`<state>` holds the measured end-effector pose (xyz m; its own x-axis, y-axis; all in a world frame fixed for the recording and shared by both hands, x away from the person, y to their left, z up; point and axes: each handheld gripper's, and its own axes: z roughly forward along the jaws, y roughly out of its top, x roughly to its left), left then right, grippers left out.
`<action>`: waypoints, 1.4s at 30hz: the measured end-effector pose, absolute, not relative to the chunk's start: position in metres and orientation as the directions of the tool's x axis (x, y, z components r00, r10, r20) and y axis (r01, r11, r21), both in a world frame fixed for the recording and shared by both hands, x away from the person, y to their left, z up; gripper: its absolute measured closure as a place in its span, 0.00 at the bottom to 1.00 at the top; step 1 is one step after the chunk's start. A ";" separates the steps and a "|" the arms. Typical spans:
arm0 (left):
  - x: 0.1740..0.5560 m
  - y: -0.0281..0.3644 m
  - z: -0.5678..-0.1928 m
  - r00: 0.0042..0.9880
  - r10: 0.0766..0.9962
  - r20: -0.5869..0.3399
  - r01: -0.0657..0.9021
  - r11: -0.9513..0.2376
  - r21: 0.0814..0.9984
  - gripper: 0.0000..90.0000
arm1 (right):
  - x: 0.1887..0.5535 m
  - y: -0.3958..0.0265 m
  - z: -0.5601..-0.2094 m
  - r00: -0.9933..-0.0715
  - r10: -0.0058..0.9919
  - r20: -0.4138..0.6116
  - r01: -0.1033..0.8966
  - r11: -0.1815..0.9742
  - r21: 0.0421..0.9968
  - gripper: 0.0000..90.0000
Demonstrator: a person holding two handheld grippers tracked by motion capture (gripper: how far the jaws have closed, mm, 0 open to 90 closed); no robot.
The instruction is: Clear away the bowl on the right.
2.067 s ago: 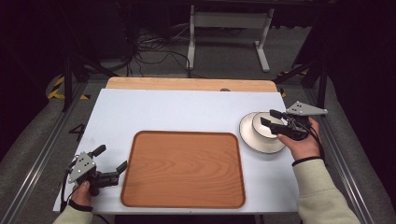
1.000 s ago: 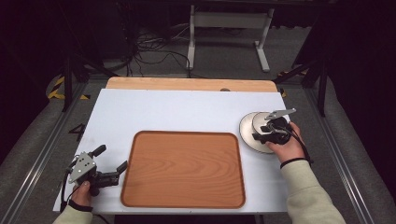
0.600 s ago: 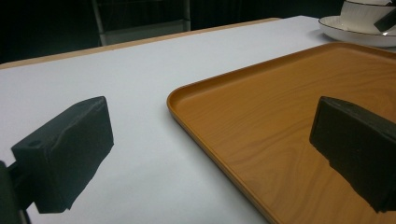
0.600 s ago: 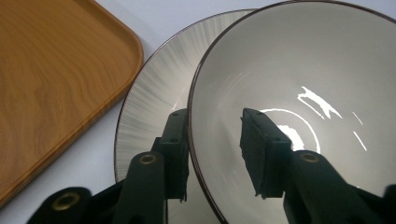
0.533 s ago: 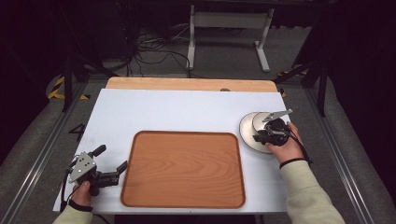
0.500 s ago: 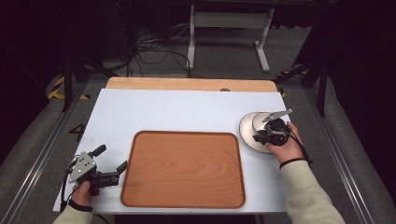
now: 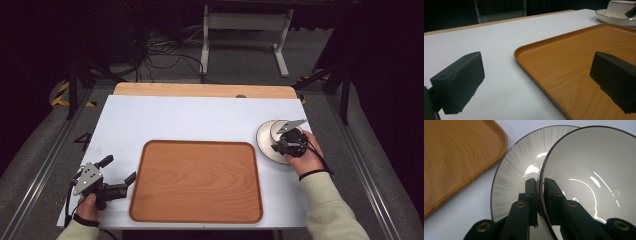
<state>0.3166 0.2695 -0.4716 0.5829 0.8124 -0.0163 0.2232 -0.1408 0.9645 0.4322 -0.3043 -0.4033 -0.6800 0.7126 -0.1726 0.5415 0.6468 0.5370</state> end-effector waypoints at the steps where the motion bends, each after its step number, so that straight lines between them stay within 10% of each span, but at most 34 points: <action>1: 0.317 0.270 -0.472 0.583 0.812 -0.017 0.223 -0.140 0.965 0.00 | 0.432 -0.303 -0.403 -0.681 0.711 -0.176 0.540 0.650 0.535 0.92; 42: 0.317 0.270 -0.472 0.580 0.814 -0.025 0.229 -0.133 0.964 0.00 | 0.413 -0.300 -0.341 -0.699 0.680 -0.222 0.438 0.652 0.619 0.90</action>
<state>0.3169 0.2697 -0.4716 0.5801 0.8141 -0.0253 0.2291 -0.1333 0.9642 0.4128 -0.3002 -0.3410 -0.6988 0.6801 -0.2217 0.4378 0.6518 0.6193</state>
